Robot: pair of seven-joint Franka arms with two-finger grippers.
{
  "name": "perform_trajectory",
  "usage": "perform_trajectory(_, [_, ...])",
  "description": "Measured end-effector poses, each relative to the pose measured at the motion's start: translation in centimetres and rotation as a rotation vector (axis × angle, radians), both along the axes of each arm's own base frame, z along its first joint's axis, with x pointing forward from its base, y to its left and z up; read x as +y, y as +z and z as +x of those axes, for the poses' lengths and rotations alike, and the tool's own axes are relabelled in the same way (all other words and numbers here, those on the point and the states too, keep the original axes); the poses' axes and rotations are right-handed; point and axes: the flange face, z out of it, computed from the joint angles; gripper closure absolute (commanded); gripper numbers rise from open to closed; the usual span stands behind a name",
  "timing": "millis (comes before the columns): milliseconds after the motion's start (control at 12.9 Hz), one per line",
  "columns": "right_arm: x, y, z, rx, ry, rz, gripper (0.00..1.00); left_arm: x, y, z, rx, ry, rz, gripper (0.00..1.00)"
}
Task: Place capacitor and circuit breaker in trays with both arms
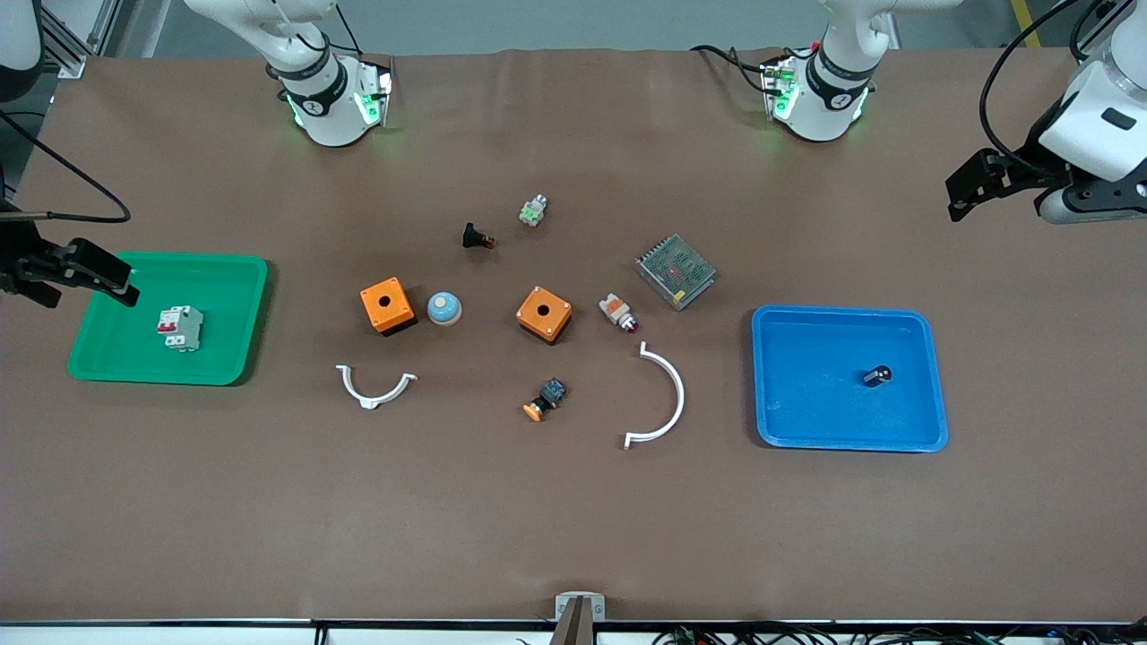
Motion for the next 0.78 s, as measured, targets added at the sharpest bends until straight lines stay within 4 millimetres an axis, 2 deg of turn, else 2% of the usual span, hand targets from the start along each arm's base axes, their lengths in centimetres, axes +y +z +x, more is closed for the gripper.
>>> perform_trajectory(544, [-0.88,0.32,-0.21,0.009,-0.014,0.000,0.00,-0.57,0.48,-0.05,-0.005,-0.022,-0.040,0.00])
perform_trajectory(777, [-0.45,0.25,-0.27,0.016,-0.007,0.001,0.00,-0.53,0.66,-0.04,-0.008,-0.021,-0.045,0.00])
